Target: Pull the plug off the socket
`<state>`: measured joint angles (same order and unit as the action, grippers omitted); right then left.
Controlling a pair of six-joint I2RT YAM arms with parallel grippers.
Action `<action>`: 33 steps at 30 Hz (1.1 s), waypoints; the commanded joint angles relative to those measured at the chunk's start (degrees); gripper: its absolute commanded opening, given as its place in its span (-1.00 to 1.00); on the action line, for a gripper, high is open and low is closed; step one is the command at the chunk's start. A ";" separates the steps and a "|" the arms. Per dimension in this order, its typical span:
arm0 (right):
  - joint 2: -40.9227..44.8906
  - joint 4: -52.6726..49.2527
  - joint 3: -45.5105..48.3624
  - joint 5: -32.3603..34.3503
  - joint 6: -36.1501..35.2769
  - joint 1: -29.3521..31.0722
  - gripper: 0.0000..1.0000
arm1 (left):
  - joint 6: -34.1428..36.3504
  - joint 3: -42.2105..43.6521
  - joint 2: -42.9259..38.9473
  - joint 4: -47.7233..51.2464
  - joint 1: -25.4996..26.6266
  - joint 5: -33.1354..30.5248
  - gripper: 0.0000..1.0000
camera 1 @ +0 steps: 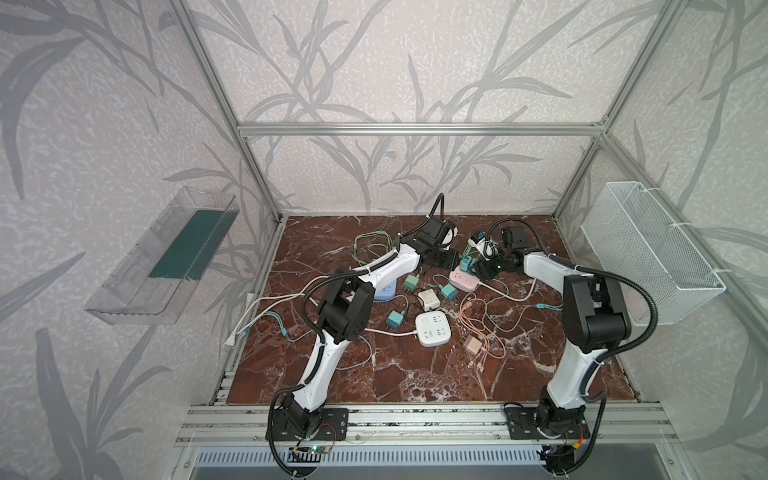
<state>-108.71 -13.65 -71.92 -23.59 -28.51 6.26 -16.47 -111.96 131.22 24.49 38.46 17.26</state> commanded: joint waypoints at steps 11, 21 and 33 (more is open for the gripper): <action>-2.89 -8.54 -5.25 -0.66 -6.64 -0.16 0.28 | 0.24 -3.72 5.00 5.44 -0.14 2.26 -0.23; -3.45 -8.65 -5.70 0.10 -7.05 0.16 0.12 | -1.43 -6.18 7.64 7.79 0.14 1.76 -0.24; -2.74 -7.51 -4.89 0.57 -6.38 0.89 -0.06 | -3.08 -8.36 9.25 10.32 0.21 -0.52 -0.23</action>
<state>-111.61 -21.06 -76.12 -23.00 -35.20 6.74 -18.92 -118.17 139.28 32.49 38.54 18.35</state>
